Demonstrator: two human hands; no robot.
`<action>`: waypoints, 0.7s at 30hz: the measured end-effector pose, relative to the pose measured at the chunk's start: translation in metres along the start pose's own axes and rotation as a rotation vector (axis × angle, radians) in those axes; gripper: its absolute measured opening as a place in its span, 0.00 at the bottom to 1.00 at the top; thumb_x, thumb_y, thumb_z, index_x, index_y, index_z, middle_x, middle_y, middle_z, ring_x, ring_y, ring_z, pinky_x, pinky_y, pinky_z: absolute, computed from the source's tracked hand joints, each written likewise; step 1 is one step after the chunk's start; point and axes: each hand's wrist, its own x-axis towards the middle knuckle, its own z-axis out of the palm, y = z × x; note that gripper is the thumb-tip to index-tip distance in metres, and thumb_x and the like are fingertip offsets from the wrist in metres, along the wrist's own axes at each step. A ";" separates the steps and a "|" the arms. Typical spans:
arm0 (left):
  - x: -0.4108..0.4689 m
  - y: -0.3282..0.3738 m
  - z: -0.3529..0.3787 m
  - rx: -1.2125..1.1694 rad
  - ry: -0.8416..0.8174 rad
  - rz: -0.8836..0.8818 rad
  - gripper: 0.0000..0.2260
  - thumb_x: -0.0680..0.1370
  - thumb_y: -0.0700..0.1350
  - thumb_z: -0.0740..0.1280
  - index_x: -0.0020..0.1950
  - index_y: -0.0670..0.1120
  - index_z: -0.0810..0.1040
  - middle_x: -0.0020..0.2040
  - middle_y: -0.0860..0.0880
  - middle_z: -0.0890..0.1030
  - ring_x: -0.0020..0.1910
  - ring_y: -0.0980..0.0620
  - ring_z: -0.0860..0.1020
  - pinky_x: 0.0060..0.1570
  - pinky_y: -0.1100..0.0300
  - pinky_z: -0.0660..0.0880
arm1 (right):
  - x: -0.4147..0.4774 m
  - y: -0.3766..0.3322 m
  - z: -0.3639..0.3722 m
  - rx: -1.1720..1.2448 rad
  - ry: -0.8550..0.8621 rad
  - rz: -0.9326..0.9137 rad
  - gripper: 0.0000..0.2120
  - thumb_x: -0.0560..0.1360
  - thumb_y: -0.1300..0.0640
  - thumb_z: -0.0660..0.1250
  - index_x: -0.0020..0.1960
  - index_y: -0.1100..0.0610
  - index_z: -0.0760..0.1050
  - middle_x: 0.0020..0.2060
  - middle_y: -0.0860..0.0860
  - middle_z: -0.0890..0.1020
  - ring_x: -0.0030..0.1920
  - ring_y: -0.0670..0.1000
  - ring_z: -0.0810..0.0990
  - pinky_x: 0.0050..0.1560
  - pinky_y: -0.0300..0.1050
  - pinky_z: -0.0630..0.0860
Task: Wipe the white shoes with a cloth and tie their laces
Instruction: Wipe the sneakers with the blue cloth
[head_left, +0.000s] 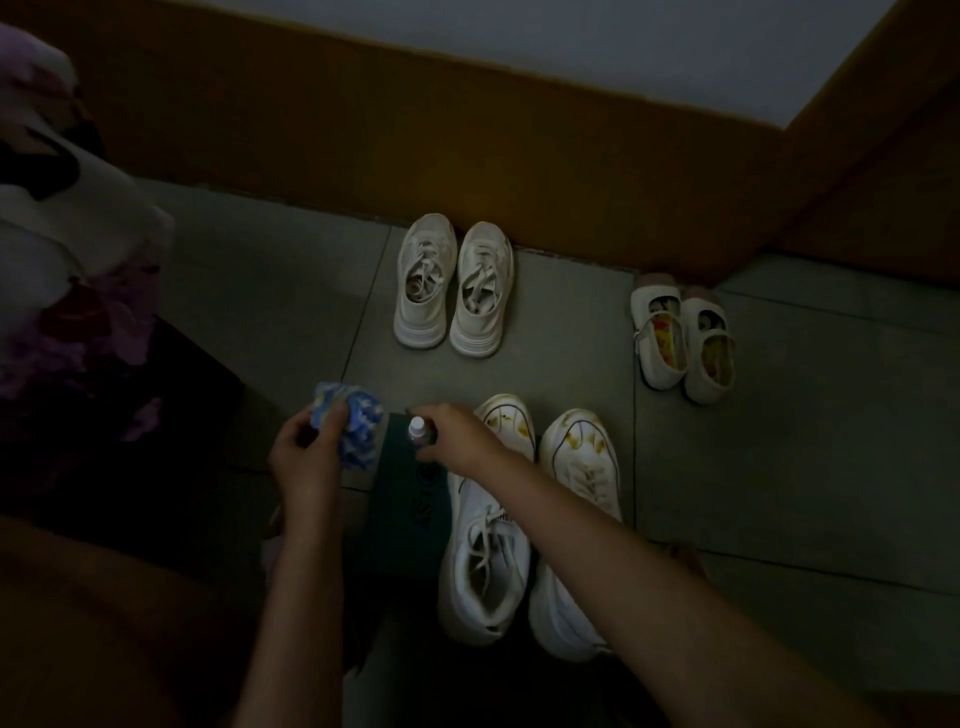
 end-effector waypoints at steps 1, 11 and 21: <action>-0.002 0.003 0.001 0.002 -0.008 0.002 0.15 0.74 0.43 0.69 0.60 0.43 0.75 0.55 0.43 0.79 0.51 0.48 0.78 0.50 0.55 0.76 | -0.002 0.000 -0.001 -0.014 -0.012 0.000 0.29 0.69 0.67 0.71 0.69 0.61 0.68 0.65 0.60 0.75 0.65 0.58 0.72 0.65 0.49 0.68; -0.050 0.034 0.049 0.024 -0.329 0.075 0.16 0.75 0.44 0.69 0.61 0.47 0.72 0.47 0.49 0.80 0.43 0.52 0.79 0.40 0.63 0.77 | -0.073 -0.005 -0.072 0.630 0.245 -0.111 0.19 0.77 0.58 0.65 0.67 0.50 0.71 0.62 0.45 0.75 0.61 0.44 0.75 0.58 0.36 0.73; -0.096 0.010 0.143 0.002 -0.600 -0.050 0.05 0.77 0.43 0.66 0.45 0.43 0.78 0.43 0.44 0.81 0.41 0.52 0.79 0.36 0.64 0.76 | -0.107 0.042 -0.095 0.826 0.560 -0.033 0.19 0.72 0.69 0.68 0.63 0.62 0.73 0.54 0.55 0.79 0.52 0.49 0.79 0.48 0.32 0.78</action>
